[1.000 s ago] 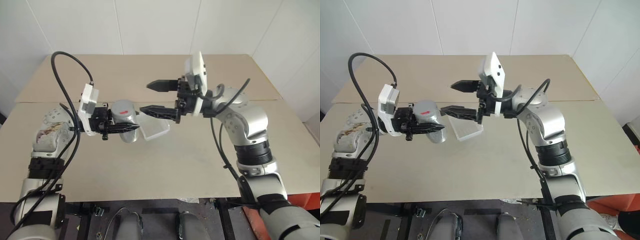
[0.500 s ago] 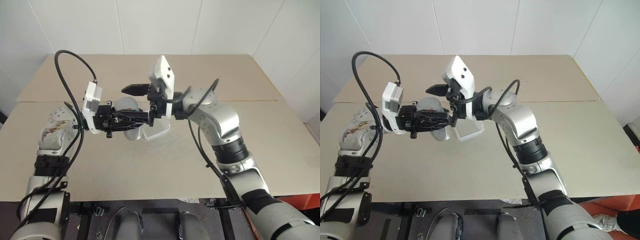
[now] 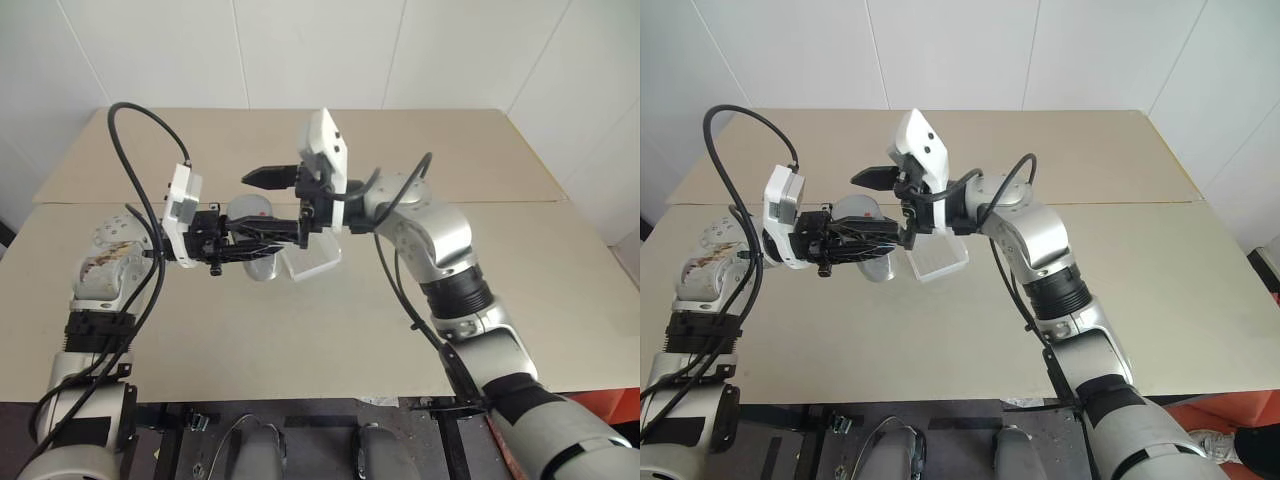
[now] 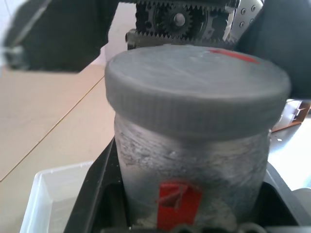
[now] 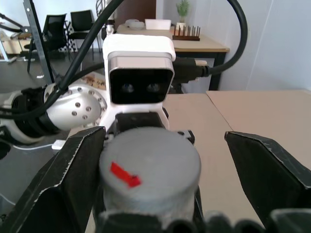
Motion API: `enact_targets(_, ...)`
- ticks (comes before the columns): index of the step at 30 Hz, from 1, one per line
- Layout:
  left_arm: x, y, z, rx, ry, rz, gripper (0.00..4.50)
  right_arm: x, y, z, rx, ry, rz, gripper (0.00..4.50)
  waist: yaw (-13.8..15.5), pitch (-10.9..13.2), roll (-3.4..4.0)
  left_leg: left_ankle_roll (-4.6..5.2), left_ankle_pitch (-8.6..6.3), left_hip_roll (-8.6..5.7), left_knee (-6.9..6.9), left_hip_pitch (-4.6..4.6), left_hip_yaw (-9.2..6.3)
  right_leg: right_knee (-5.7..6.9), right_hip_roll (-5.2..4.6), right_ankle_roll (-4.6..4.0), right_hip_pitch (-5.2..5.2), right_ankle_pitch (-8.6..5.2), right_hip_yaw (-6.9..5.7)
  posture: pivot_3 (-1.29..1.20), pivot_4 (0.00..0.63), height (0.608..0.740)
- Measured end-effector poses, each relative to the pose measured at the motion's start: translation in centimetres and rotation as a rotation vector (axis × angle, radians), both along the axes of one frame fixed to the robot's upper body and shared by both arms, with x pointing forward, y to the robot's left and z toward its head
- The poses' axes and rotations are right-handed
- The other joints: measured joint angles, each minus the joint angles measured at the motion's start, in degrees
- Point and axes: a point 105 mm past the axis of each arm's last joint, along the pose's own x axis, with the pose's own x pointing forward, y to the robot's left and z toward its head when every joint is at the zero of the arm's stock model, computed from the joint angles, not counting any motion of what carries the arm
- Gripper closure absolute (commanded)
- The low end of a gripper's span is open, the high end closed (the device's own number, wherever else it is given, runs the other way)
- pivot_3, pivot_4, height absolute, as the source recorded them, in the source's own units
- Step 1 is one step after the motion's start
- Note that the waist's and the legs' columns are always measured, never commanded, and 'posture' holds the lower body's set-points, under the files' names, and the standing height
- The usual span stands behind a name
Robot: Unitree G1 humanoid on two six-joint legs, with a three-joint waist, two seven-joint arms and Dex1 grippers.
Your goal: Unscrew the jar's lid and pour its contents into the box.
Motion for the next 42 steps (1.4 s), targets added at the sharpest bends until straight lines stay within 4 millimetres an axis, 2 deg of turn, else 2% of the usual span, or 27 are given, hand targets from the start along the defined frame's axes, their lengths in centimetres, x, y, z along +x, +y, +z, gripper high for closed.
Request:
enact_targets(3,0.0,0.4,-0.1,0.013,0.007,0.007,2.56,0.4,-1.7,0.3,-0.009,-0.025,-0.039,0.04,0.04,0.0,0.0,0.0,0.0,0.0,0.01,0.0,0.0,0.0,0.0,0.0,0.01,0.0,0.0,0.0,0.15,0.74)
enact_targets(6,-0.6,0.6,-0.2,0.014,0.01,-0.026,2.56,2.8,-5.3,0.2,-0.004,-0.009,-0.199,0.04,0.31,0.0,0.0,0.0,0.0,-0.02,0.01,0.0,0.01,-0.02,-0.03,0.0,0.02,0.0,0.0,0.0,0.15,0.74)
enact_targets(13,-0.7,0.6,-0.1,0.01,0.006,-0.032,2.56,3.0,-5.6,0.0,-0.006,-0.002,-0.216,0.04,-0.65,0.0,0.0,0.0,0.0,0.03,-0.03,-0.01,0.02,0.0,0.03,-0.01,-0.04,0.0,0.02,0.0,0.15,0.74)
enact_targets(16,-0.7,0.6,-0.1,0.009,0.006,-0.03,2.56,2.2,-5.3,0.7,0.004,-0.031,-0.19,0.04,-0.59,0.0,0.0,0.0,0.0,0.03,-0.03,-0.01,0.01,0.0,0.02,0.0,-0.03,0.0,0.02,0.0,0.15,0.74)
enact_targets(19,-0.6,0.5,-0.1,0.006,0.002,-0.023,2.56,0.6,-4.6,1.9,0.033,-0.064,-0.132,0.04,-0.51,0.0,0.0,0.0,0.0,0.03,-0.02,-0.01,0.01,0.0,0.02,0.0,-0.02,0.0,0.01,0.0,0.15,0.74)
enact_targets(24,-0.4,0.0,-0.2,-0.014,0.003,-0.024,2.56,-0.9,-3.0,2.2,0.04,-0.082,-0.078,0.04,-0.49,0.0,0.0,0.0,0.0,0.03,-0.01,0.0,0.01,0.03,0.02,0.0,-0.02,0.0,0.01,0.0,0.15,0.74)
enact_targets(33,-0.3,-0.4,-0.1,-0.025,-0.009,-0.028,2.56,-2.1,0.6,1.7,0.028,-0.058,-0.017,0.04,-0.47,0.0,0.01,0.0,0.0,0.02,-0.01,-0.01,0.0,0.02,0.01,0.0,-0.02,0.0,0.01,0.0,0.15,0.74)
enact_targets(38,-0.3,-0.4,-0.1,-0.026,-0.011,-0.028,2.56,-2.1,1.5,1.6,0.012,-0.061,-0.011,0.04,-0.49,0.0,0.01,0.0,0.0,0.02,-0.01,-0.01,0.0,0.02,0.02,0.0,-0.02,0.0,0.01,0.0,0.15,0.74)
enact_targets(42,-0.3,-0.4,-0.1,-0.026,-0.011,-0.028,2.56,-1.8,2.2,0.8,-0.021,-0.051,-0.019,0.04,-0.53,0.0,0.01,0.0,0.0,0.02,-0.01,-0.01,0.0,0.02,0.02,-0.01,-0.02,0.0,0.01,0.0,0.15,0.74)
